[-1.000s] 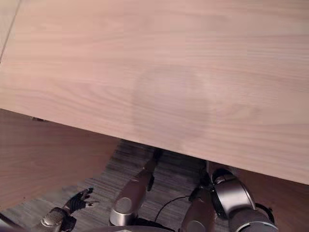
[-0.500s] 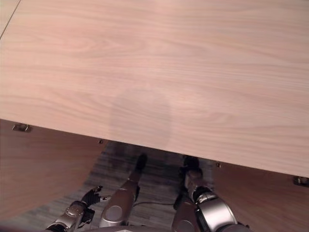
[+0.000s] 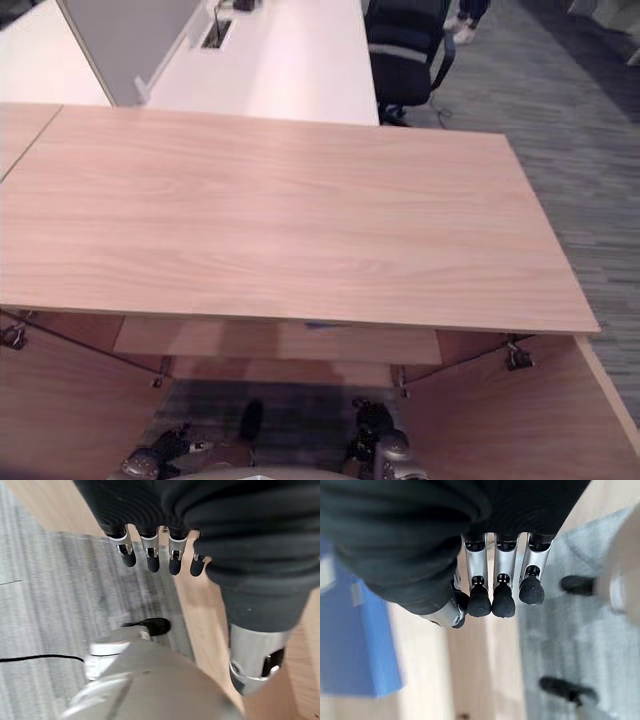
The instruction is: Put the empty folder in the office cabinet
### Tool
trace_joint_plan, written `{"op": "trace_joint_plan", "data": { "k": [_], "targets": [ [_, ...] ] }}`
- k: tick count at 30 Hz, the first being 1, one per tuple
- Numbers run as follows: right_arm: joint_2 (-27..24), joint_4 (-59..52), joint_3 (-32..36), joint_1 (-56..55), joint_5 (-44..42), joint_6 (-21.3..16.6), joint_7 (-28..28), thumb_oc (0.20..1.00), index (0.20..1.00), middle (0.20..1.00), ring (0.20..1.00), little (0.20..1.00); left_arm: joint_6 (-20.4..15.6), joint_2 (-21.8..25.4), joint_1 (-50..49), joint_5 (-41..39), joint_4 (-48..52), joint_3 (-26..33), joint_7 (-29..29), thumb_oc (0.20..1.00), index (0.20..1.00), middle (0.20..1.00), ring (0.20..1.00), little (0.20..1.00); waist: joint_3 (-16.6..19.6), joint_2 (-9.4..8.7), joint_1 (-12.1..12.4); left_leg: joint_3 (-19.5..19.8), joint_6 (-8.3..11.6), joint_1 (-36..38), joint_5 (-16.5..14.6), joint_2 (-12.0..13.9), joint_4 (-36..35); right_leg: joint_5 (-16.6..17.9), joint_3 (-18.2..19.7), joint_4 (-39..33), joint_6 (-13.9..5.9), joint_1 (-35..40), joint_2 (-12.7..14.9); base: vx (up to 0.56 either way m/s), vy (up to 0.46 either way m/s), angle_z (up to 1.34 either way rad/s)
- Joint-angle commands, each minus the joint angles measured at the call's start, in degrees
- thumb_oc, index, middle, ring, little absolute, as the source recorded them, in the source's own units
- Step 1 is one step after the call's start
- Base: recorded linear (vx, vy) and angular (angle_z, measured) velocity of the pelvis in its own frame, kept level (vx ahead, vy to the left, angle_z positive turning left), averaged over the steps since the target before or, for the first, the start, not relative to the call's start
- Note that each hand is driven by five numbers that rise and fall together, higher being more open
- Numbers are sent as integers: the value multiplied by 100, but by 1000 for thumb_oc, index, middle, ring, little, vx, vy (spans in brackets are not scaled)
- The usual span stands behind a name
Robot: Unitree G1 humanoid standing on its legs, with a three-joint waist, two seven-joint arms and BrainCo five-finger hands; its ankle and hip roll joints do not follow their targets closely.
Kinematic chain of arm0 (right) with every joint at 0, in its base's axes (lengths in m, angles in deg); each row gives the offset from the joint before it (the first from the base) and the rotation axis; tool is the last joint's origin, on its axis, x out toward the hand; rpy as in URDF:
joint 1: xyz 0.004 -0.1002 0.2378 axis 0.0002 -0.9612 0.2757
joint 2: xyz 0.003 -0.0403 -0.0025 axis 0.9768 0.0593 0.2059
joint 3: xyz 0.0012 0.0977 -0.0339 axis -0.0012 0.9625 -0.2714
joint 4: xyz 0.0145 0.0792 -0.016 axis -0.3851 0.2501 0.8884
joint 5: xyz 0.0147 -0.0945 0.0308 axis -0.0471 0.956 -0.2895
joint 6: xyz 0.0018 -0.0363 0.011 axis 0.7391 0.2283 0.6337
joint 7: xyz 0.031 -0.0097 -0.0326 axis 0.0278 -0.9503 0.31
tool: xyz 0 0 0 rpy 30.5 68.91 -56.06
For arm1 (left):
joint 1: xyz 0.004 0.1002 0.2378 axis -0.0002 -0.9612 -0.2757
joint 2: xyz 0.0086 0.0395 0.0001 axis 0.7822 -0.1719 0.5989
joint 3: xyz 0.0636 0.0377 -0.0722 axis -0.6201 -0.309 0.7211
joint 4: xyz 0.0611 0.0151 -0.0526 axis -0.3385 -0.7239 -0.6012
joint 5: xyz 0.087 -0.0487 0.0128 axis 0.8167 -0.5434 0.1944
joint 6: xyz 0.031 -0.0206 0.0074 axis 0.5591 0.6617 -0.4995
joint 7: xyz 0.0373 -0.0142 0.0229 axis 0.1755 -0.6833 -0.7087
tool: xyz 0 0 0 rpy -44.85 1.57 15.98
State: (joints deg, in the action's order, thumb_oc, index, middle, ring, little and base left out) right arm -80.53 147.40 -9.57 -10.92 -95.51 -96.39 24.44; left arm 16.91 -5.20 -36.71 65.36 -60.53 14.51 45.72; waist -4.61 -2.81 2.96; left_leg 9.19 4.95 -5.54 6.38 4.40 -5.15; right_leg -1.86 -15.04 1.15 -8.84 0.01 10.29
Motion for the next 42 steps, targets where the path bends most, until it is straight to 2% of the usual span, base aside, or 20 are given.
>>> {"op": "trace_joint_plan", "data": {
  "k": [1, 10, 14, 17, 19, 21, 30, 35, 40, 42],
  "targets": [
    [-122, -621, -60, 47, 363, 21, 162, 200, 200, 200, 200, 200, -73, -10, 106, 100, -182, 115, -26, 1000, 1000, 1000, 1000, 1000, -232, 62, 67, -321, -38, 447, -658, 43, 15, 7, -26, 400, -116, -264, 108, 86, -3, -8],
    [-674, -2096, -198, -226, 1113, -199, 290, 200, 200, 200, 200, 200, -177, 115, -281, 353, -47, 280, 166, 1000, 1000, 1000, 1000, 1000, -104, 114, 53, -389, -23, 742, -758, 72, 15, -17, 6, 373, -142, 9, 127, 39, 21, -4],
    [-956, -2980, -79, -126, 1540, -392, 122, 200, 200, 200, 200, 200, -231, 74, -409, 503, -44, 355, 203, 1000, 1000, 1000, 1000, 1000, -54, 141, 56, -403, -26, 776, -785, 86, 15, -17, 5, 330, -137, 41, 115, 29, 5, -8],
    [-1001, -3090, 48, 42, 1602, -435, -26, 200, 200, 200, 200, 200, -256, 66, -427, 495, -13, 343, 210, 1000, 1000, 1000, 1000, 1000, -48, 155, 75, -373, -26, 742, -785, 88, 15, -21, -19, 324, -134, 16, 115, 0, 0, 0],
    [-991, -2969, 131, 251, 1593, -439, -165, 200, 200, 200, 200, 200, -262, 76, -432, 473, 26, 303, 216, 1000, 1000, 1000, 1000, 1000, -57, 167, 112, -342, -30, 714, -782, 88, 15, -24, -38, 345, -127, -10, 116, 9, -13, 4],
    [-956, -2356, 225, 692, 1510, -356, -374, 200, 200, 200, 200, 200, -294, 146, -414, 391, 151, 150, 240, 1000, 1000, 1000, 1000, 1000, -151, 195, 229, -251, -36, 614, -751, 74, 15, -53, -98, 414, -114, -98, 113, -3, -12, 4],
    [-836, -1143, 362, 993, 1192, -214, -526, 200, 200, 200, 200, 200, -304, 173, -300, 217, 270, -47, 220, 1000, 1000, 1000, 1000, 1000, -268, 298, 352, -123, -41, 390, -669, 42, 15, -41, -220, 426, -105, -231, 135, -12, -9, 11],
    [-835, -962, 380, 1104, 1096, -183, -524, 200, 200, 200, 200, 200, -300, 177, -235, 184, 301, -119, 215, 1000, 1000, 1000, 1000, 1000, -359, 334, 368, -88, -47, 308, -638, 35, 15, -42, -224, 487, -99, -339, 146, -23, 2, 1],
    [-832, -573, 367, 1599, 919, -170, -703, 200, 200, 200, 200, 200, -357, 111, 200, -117, 539, -378, 99, 1000, 1000, 1000, 1000, 1000, -750, 429, 425, -33, -87, -44, -492, 24, 27, -13, -208, 799, -90, -817, 238, -104, 10, 3],
    [-805, -485, 352, 1723, 861, -145, -712, 200, 200, 200, 200, 200, -355, 90, 326, -193, 537, -395, 68, 1000, 1000, 1000, 1000, 1000, -793, 435, 425, -25, -93, -107, -476, 13, 37, -18, -182, 841, -86, -896, 243, -72, -1, 2]
  ]
}}
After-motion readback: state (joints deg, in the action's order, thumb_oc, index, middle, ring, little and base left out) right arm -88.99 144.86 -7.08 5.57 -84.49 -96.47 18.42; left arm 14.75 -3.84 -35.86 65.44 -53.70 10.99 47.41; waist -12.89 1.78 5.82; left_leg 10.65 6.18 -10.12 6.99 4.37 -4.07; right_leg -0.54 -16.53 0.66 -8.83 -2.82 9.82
